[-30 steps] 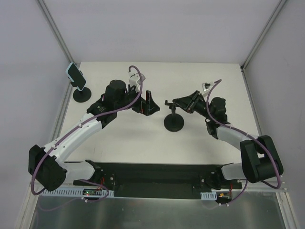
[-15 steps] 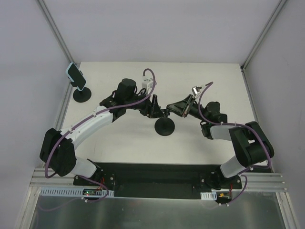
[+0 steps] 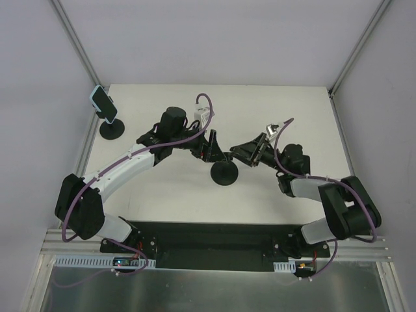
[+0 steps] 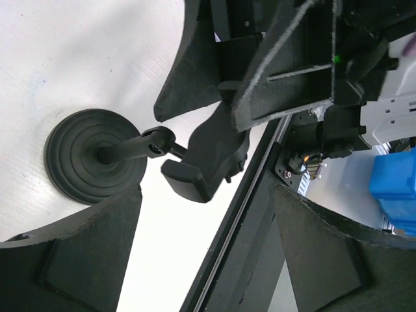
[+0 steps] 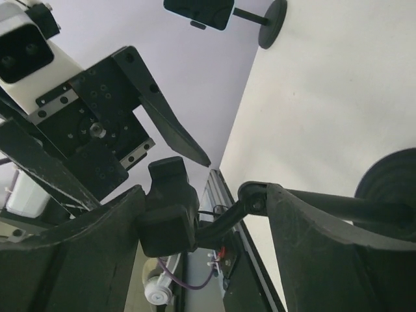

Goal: Place the phone on the phone stand

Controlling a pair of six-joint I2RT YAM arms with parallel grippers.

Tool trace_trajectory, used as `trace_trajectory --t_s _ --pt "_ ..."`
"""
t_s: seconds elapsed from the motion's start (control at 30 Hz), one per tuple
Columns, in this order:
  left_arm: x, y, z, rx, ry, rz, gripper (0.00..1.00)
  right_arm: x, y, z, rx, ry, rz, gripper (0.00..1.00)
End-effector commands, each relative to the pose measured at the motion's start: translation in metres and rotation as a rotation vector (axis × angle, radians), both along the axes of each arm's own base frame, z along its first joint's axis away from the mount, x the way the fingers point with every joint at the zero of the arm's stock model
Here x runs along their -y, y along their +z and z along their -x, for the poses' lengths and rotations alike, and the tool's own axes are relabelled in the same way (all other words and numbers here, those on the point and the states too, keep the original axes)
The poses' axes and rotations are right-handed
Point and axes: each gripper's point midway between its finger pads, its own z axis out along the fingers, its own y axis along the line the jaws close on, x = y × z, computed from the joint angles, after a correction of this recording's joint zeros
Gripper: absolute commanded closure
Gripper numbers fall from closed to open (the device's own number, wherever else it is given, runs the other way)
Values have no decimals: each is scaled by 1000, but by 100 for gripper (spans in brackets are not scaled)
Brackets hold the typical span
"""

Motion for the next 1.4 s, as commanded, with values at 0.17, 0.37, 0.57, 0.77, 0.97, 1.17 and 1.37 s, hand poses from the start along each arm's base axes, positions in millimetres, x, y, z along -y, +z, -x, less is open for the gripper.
trace_trajectory --t_s 0.17,0.37,0.57,0.77,0.97,1.17,1.37 --pt "1 21 -10 95 18 19 14 42 -39 11 50 -168 460 0" --pt "-10 27 -16 138 93 -14 14 104 -44 29 92 -314 848 4" --pt "-21 36 -20 190 162 -32 14 100 -42 48 158 -282 907 4" --pt "-36 46 -26 255 248 -48 30 81 -40 50 237 -386 1060 4" --pt "-44 48 -31 293 294 -67 30 43 -28 32 404 -514 1201 4" --pt "-54 53 -35 327 346 -81 28 5 -51 22 411 -500 1253 4" --pt "-62 63 -34 379 370 -83 28 -54 -67 60 518 -292 1057 16"
